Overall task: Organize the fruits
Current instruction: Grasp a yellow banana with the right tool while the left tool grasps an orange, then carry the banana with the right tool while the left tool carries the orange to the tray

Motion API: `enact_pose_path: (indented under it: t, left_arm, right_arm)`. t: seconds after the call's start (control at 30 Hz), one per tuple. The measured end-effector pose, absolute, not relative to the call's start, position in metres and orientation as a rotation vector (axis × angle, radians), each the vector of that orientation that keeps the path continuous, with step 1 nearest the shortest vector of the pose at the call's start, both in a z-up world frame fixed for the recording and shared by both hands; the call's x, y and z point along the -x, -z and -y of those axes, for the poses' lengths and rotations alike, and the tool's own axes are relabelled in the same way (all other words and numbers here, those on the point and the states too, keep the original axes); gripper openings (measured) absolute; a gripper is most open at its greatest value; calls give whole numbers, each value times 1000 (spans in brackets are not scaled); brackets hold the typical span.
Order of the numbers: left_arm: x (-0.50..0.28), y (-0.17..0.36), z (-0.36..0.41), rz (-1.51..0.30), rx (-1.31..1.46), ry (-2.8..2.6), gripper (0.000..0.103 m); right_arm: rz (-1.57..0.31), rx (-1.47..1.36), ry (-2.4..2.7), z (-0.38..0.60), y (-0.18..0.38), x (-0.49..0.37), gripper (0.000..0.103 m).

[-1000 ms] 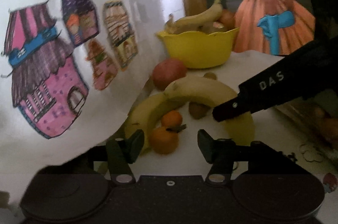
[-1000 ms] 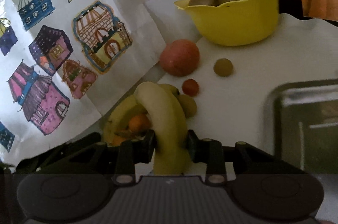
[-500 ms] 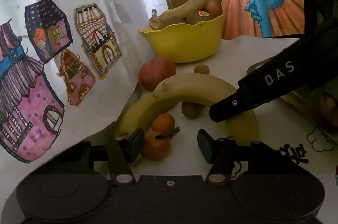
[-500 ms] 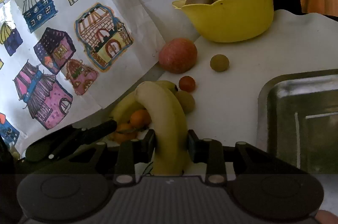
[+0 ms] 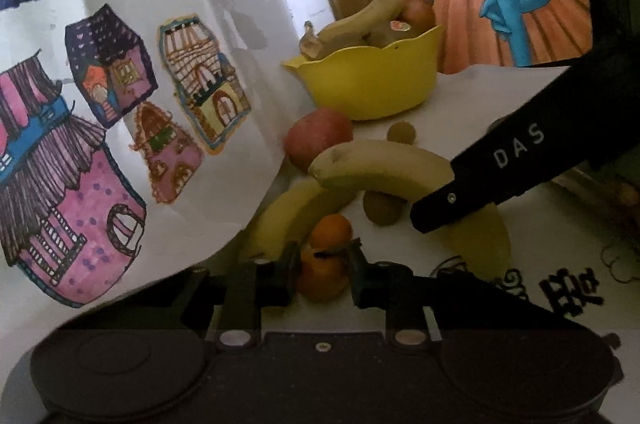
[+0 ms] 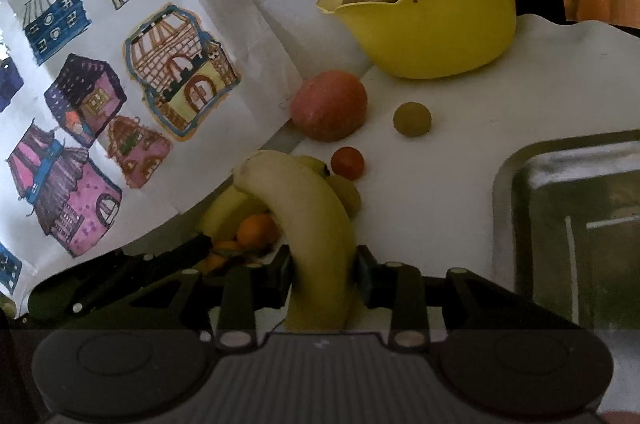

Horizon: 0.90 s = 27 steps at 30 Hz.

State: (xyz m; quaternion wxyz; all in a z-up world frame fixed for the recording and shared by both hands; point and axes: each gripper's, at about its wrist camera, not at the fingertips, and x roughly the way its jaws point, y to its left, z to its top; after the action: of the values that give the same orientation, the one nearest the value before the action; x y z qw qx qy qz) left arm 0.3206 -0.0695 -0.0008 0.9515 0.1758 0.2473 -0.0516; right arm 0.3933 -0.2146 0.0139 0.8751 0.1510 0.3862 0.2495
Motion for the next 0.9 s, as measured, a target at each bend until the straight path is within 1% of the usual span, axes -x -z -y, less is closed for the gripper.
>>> enact_pose_path:
  t: [0.13, 0.17, 0.2, 0.23, 0.37, 0.43, 0.47, 0.5, 0.53, 0.57, 0.8, 0.9]
  left_arm:
    - [-317, 1, 74, -488, -388, 129, 29]
    - [-318, 2, 76, -492, -397, 131, 34]
    - [-320, 3, 77, -502, -404, 133, 41]
    - [-322, 4, 78, -510, -412, 134, 43]
    - [-326, 6, 79, -519, -420, 138, 49]
    - [-328, 7, 80, -527, -426, 127, 50]
    - [-329, 8, 79, -530, -433, 116, 48]
    - [-329, 8, 79, -528, -439, 101, 41]
    - [-330, 7, 78, -523, -443, 89, 36]
    - [-329, 7, 78, -516, -443, 78, 28]
    - [-314, 1, 72, -524, -375, 99, 26]
    - [-299, -4, 79, -497, -372, 122, 26]
  right_arm:
    - [-814, -297, -532, 218, -15, -384, 37]
    - [-815, -292, -534, 220, -16, -383, 37]
    - [-816, -286, -537, 220, -16, -383, 37]
    - [-816, -283, -539, 219, -17, -384, 37]
    - [-813, -294, -533, 219, -16, -390, 39]
    - [-812, -301, -534, 218, -16, -393, 39]
    - [-814, -303, -535, 217, -16, -395, 39]
    - [-816, -304, -538, 217, -15, -396, 39]
    - [-814, -307, -535, 216, -15, -397, 37]
    - [-812, -308, -530, 216, -15, -397, 36]
    - [-809, -315, -524, 215, -16, -387, 36]
    - [-810, -325, -528, 221, -18, -378, 36]
